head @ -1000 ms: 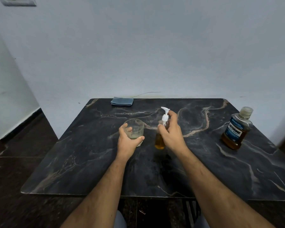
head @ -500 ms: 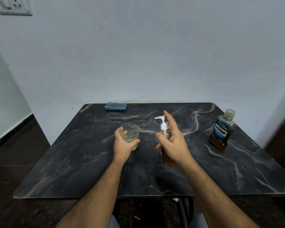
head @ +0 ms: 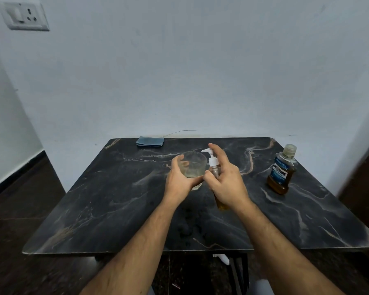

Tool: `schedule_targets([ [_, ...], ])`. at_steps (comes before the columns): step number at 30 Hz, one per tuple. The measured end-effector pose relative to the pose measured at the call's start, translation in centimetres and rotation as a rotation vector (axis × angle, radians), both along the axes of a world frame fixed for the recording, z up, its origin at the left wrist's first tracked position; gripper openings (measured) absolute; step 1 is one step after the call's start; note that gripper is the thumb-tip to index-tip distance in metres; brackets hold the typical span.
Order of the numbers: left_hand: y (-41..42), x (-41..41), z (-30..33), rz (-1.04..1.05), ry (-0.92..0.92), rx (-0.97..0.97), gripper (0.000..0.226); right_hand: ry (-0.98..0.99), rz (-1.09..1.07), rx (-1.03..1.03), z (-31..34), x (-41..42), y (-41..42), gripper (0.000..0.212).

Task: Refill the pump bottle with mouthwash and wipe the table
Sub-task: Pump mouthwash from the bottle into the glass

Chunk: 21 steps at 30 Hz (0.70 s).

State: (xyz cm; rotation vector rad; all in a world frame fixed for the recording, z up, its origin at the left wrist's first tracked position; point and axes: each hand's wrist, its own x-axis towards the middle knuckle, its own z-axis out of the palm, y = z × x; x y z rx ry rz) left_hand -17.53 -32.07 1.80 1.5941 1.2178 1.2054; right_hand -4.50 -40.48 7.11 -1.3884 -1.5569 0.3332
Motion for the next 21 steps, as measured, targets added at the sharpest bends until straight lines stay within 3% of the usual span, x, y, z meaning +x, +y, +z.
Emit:
schedule_targets([
  [13,-1.0,-0.1,1.6,-0.041,-0.017,-0.004,0.108,-0.028,-0.033,-0.036,1.0,-0.1,-0.6,0.053],
  [21,-1.3,-0.1,2.1,-0.039,0.006,-0.014,0.116,-0.004,-0.028,-0.075,1.4,0.3,-0.9,0.067],
])
